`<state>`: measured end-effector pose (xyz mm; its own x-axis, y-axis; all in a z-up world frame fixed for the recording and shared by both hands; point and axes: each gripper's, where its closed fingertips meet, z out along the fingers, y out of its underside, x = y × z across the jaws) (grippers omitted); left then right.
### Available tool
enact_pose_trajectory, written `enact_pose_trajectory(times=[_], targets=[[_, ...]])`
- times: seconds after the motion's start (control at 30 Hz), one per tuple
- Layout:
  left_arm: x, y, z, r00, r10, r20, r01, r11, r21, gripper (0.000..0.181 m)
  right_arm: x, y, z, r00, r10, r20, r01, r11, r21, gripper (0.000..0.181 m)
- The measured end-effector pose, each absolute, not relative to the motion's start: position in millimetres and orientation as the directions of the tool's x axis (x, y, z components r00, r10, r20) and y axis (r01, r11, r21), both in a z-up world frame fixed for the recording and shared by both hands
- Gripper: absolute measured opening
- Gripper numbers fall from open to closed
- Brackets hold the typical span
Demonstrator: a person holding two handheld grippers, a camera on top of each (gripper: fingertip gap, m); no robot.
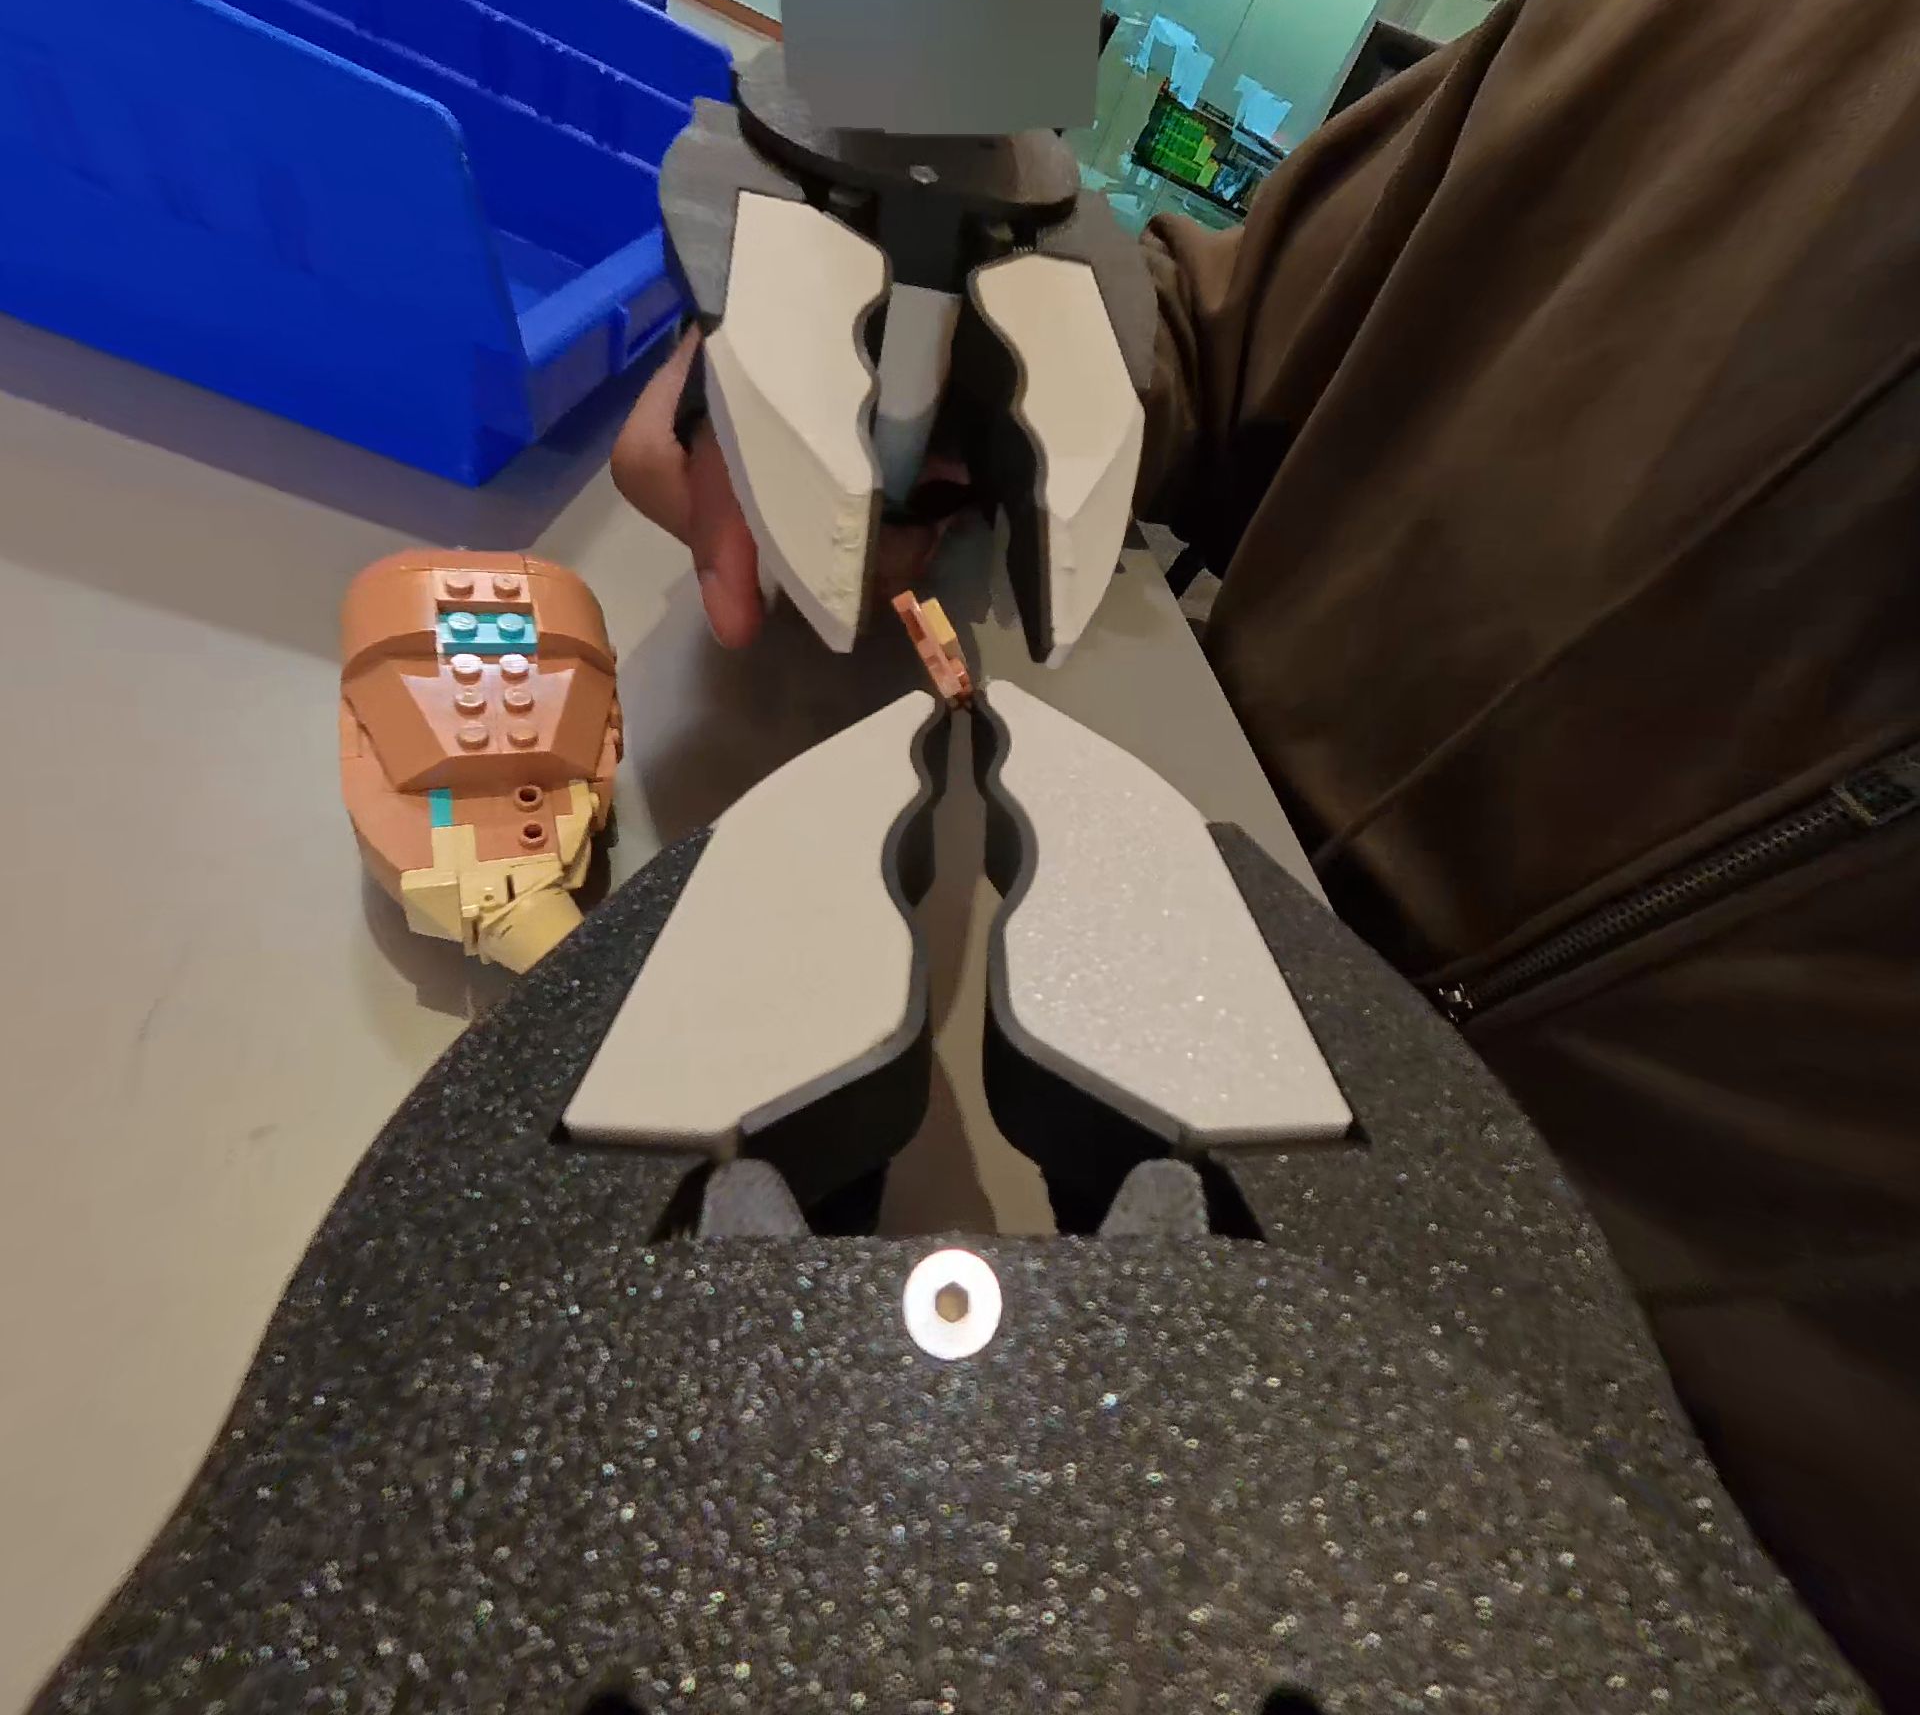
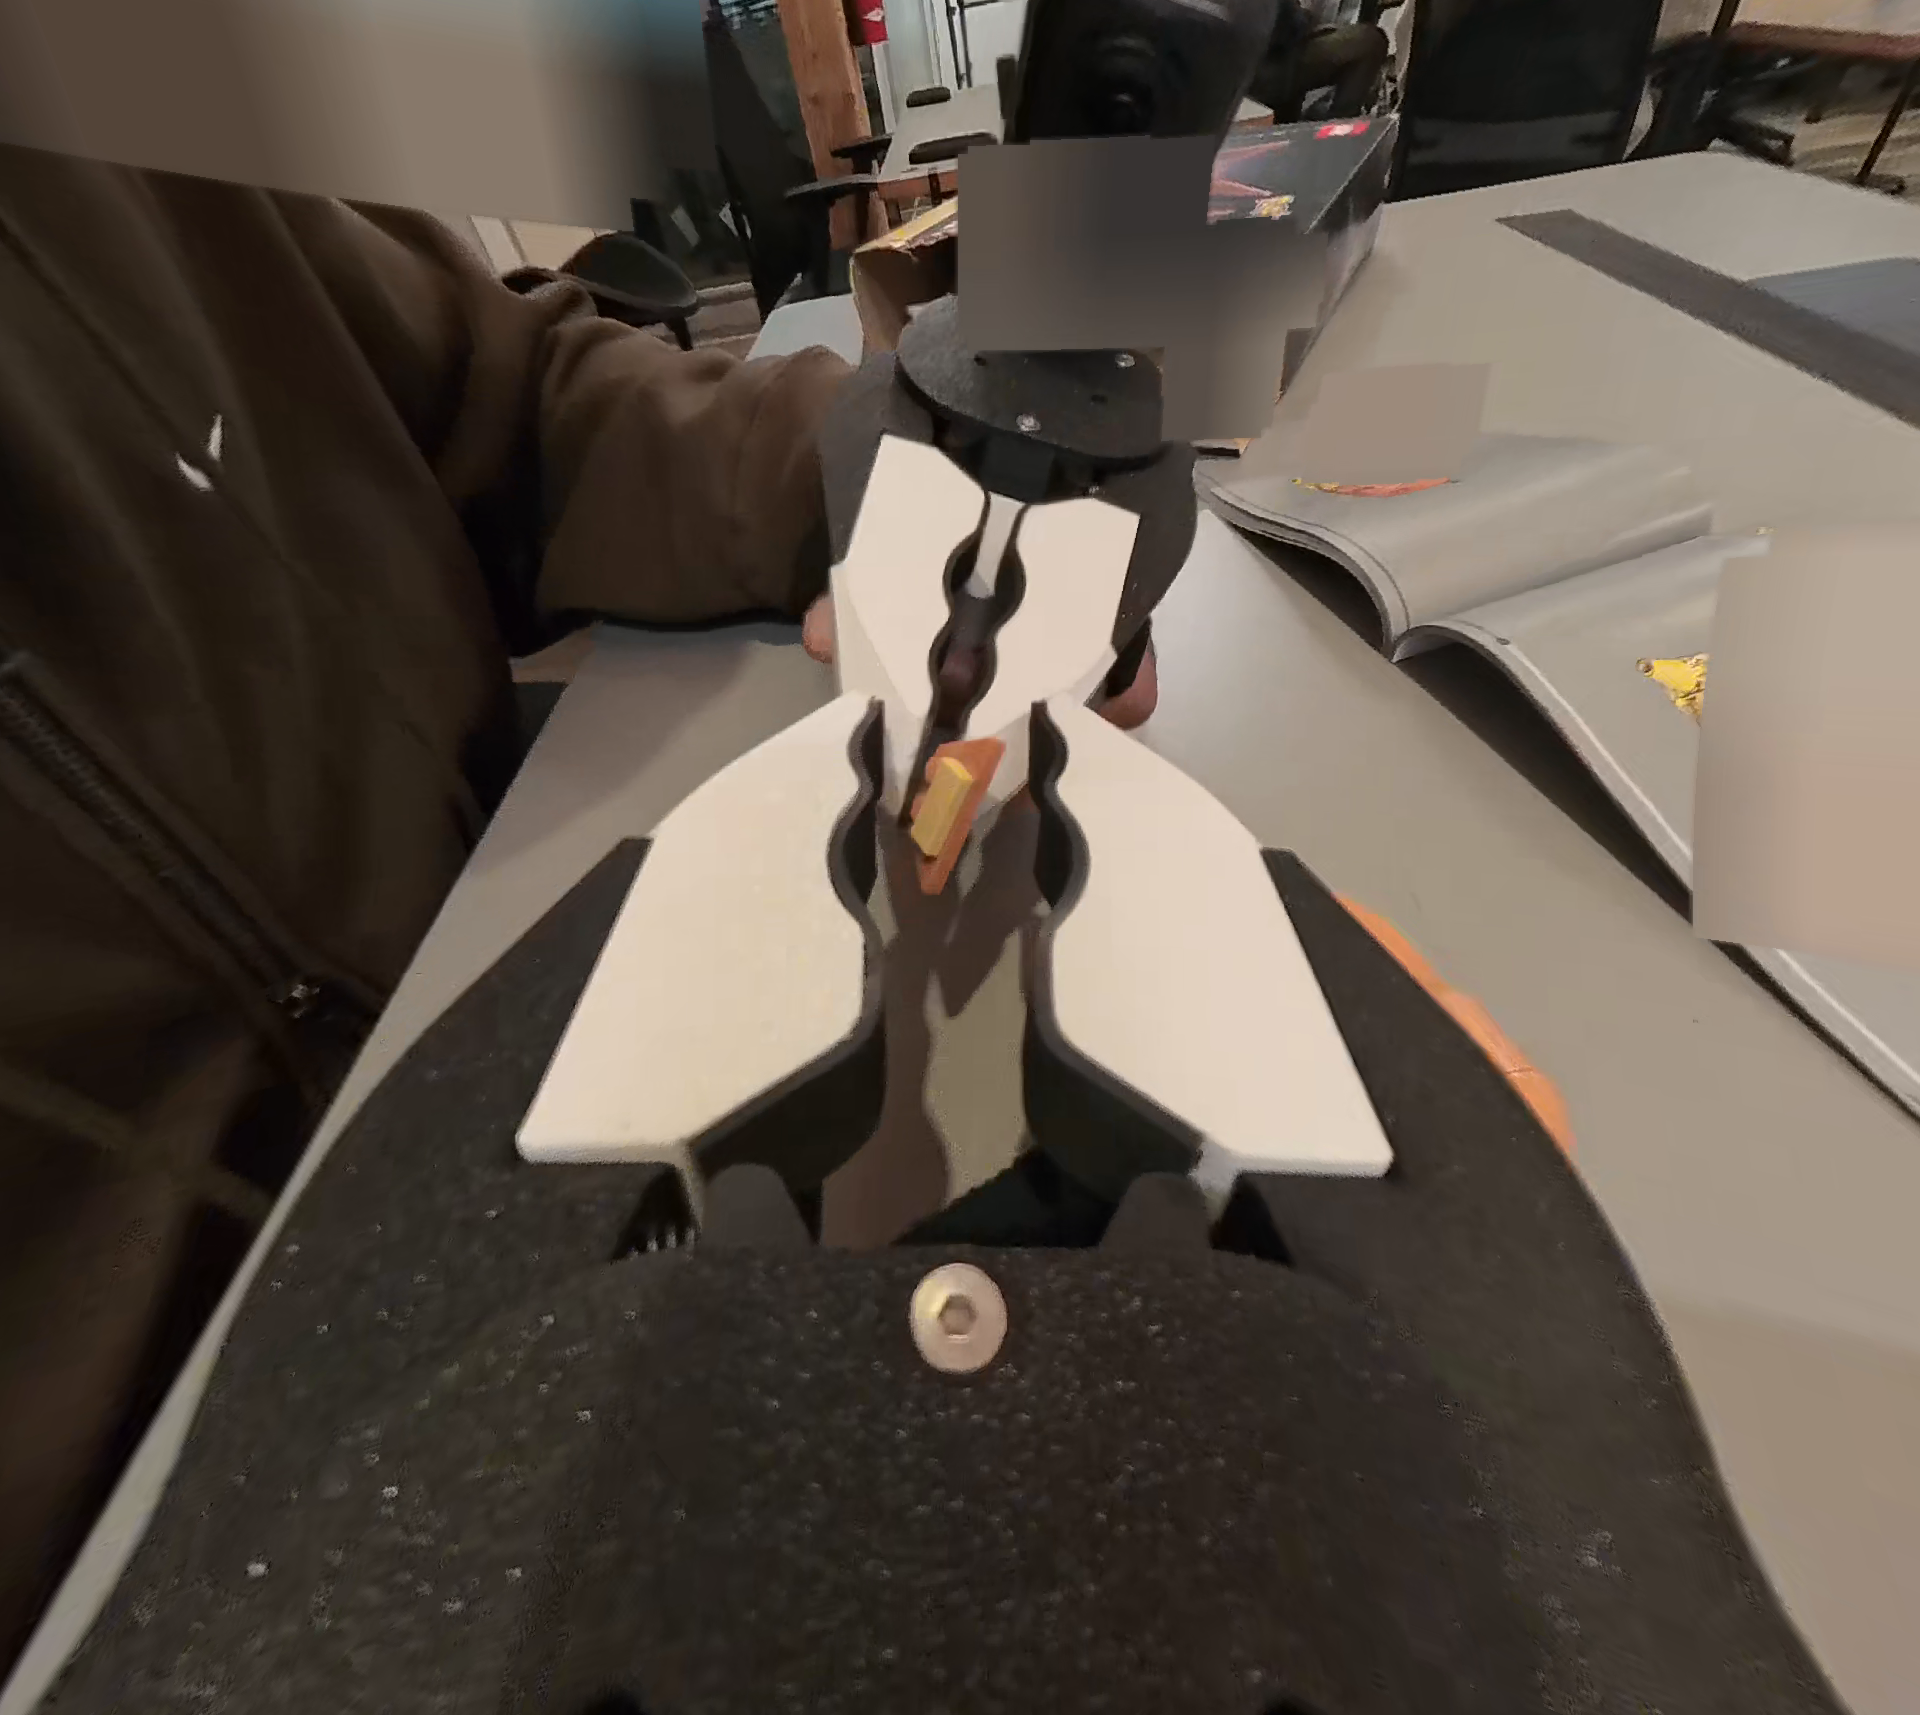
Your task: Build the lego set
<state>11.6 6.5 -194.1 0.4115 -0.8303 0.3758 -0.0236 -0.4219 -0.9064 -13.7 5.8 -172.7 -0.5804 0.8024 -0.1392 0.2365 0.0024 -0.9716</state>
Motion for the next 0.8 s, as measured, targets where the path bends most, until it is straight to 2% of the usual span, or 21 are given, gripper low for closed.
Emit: enact_pose_trajectory(times=[0.3,0.8], targets=[[-11,19,-189,0.437,-0.784,0.440,0.081,-0.453,-0.888,0.004,-17,18,-179,-0.517,0.855,0.030,0.193,0.151,-0.970,0.027],[-34,36,-190,0.484,-0.687,0.542,0.208,-0.512,-0.834,0.004,-17,58,-182,-0.396,0.915,0.084,0.200,0.175,-0.964,0.032]])
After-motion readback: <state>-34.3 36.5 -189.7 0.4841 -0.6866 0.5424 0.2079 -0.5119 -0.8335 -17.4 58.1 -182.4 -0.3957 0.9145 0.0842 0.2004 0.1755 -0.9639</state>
